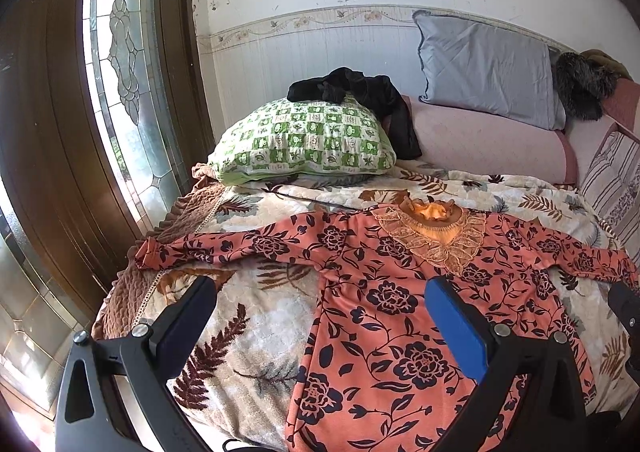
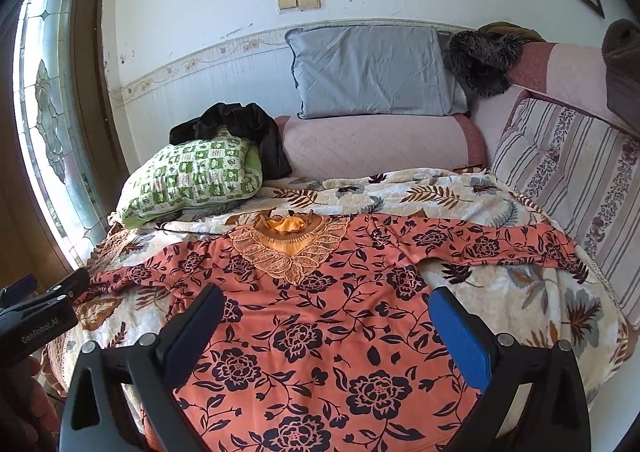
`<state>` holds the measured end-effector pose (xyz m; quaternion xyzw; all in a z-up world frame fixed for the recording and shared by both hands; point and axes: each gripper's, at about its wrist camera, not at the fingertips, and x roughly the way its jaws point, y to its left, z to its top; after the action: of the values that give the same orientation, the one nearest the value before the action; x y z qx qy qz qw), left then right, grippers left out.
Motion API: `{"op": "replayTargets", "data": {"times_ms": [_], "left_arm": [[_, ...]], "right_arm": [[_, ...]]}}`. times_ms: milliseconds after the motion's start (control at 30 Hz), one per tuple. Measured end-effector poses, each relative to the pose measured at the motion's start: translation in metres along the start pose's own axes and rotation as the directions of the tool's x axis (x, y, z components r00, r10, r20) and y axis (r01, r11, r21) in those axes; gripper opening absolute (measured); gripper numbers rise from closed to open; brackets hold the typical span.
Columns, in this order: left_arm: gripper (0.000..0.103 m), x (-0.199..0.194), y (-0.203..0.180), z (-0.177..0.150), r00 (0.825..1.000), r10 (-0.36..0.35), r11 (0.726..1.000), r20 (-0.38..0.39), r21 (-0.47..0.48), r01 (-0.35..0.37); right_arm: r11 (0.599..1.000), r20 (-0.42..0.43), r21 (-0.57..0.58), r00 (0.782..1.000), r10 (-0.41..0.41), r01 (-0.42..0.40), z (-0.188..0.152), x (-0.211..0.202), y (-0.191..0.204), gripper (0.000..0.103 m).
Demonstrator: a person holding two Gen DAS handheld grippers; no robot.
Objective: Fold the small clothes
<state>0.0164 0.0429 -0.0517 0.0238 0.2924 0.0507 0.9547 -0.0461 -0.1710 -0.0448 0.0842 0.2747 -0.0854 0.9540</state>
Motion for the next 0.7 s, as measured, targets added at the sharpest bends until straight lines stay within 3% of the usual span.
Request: {"op": "replayTargets", "data": {"times_ms": [700], "left_arm": [[0.103, 0.037, -0.016, -0.002, 0.999, 0.016, 1.000, -0.052, 0.027, -0.015]], "right_arm": [[1.000, -0.061, 0.009, 0.998, -0.001, 0.002, -0.002, 0.042, -0.008, 0.103]]}}
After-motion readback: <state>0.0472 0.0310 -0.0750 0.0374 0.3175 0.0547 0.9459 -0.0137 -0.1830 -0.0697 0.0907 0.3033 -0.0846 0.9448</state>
